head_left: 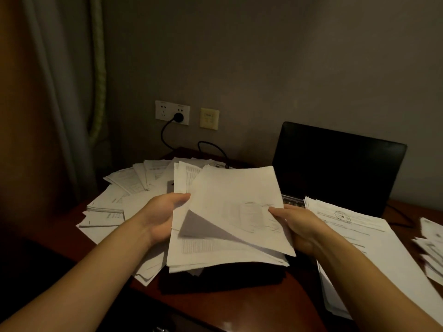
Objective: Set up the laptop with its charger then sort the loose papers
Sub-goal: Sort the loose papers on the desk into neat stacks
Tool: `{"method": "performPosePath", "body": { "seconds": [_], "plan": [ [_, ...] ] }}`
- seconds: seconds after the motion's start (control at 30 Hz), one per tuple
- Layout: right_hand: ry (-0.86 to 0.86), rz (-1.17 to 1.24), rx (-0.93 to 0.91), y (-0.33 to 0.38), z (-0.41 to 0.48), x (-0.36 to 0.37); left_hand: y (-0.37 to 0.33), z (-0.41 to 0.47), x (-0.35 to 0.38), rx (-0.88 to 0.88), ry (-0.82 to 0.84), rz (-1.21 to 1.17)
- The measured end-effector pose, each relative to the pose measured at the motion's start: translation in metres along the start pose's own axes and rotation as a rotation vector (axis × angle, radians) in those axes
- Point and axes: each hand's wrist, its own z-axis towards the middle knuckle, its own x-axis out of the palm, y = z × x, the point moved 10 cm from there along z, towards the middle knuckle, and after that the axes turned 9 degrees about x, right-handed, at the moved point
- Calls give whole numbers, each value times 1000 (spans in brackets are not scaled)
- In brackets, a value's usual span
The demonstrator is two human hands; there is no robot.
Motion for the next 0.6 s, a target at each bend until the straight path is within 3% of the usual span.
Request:
{"method": "performPosePath", "body": {
  "seconds": [0.23,0.47,0.53,0.6],
  "plan": [
    [-273,-830,-304,65,-7,10,-10,-14,-5,-110,102,-108],
    [-203,-1634,-608,93,-11,107,-14,-23,-10,-132,141,-225],
    [-141,-1718,-756,88,-18,138,-14,-27,-3,-134,137,-178],
    [-121,-1652,-911,85,-25,162,-18,-28,-1,-99,87,3]
  ]
}}
